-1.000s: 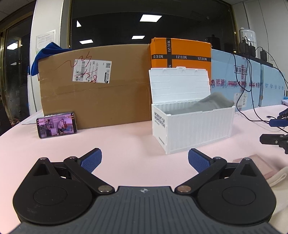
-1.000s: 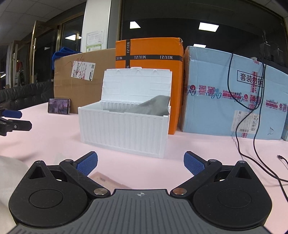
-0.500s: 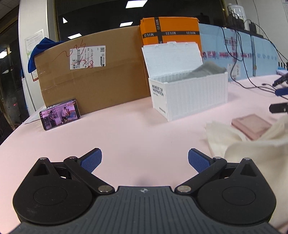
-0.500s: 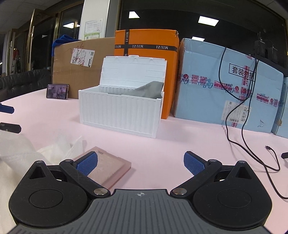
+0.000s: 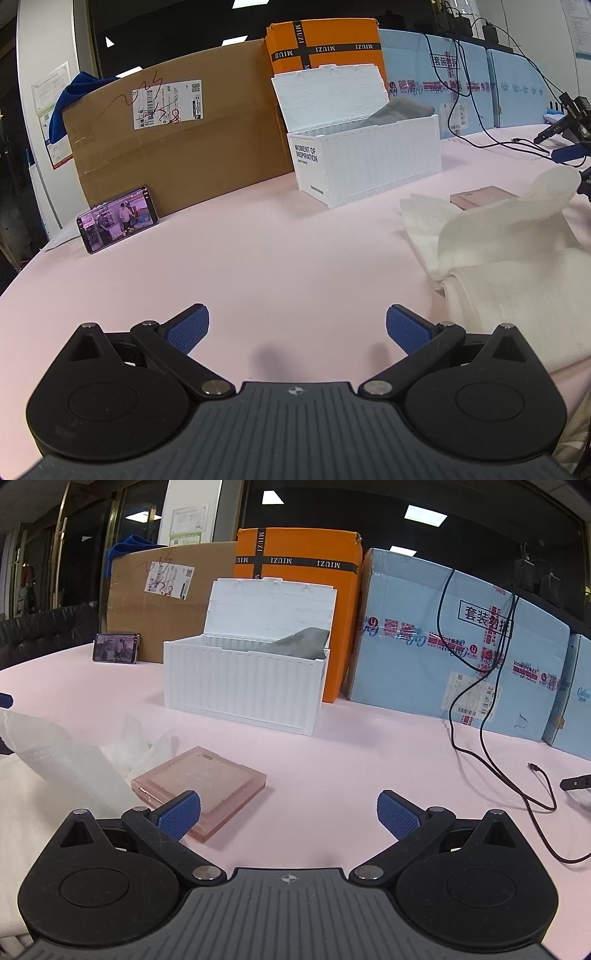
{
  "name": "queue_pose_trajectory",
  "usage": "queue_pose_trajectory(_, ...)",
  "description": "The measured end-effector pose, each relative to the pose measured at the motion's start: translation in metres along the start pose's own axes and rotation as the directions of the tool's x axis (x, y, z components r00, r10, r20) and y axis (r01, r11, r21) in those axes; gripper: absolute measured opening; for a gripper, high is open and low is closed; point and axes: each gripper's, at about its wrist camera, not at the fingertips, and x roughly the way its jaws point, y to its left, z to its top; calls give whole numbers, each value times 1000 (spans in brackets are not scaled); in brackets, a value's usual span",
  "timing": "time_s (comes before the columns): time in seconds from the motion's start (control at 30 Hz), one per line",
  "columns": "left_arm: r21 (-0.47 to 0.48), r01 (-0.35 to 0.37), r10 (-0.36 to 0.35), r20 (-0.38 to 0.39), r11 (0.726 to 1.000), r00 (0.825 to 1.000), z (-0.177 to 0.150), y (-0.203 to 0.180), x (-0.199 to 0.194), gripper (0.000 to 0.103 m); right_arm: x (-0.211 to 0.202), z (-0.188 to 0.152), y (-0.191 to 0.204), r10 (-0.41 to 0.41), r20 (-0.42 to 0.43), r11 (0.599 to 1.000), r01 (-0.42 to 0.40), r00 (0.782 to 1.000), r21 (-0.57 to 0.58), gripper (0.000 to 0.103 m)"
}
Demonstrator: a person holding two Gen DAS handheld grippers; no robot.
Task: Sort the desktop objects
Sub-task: 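Reach both tools toward the white cloth beside the pink pad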
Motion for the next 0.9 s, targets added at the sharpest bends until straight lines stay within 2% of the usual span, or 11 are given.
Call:
queue_pose_trajectory(0.17, 38, 12, -12, -5, 999, 1000, -8, -4, -12, 103, -7, -8, 2, -8, -8, 1000, 8, 1000, 8, 103)
queue_pose_trajectory(0.5, 84, 64, -68, 42, 994, 997, -18, -15, -45, 103, -20, -12, 5, 9, 34, 999, -10, 999, 50, 103)
queue_pose_trajectory(0.67, 152, 126, -136, 53, 980, 989, -23, -29, -58, 103, -22, -13, 6, 24, 47, 998, -27, 999, 61, 103)
queue_pose_trajectory(0.8, 232, 169, -185, 48, 958, 982, -24, -43, -62, 103, -23, -13, 8, 40, 45, 997, -42, 998, 59, 103)
queue_pose_trajectory(0.9, 226, 194, -214, 65, 955, 975, -24, -41, -68, 103, -23, -15, 8, 45, 39, 997, -47, 998, 60, 103)
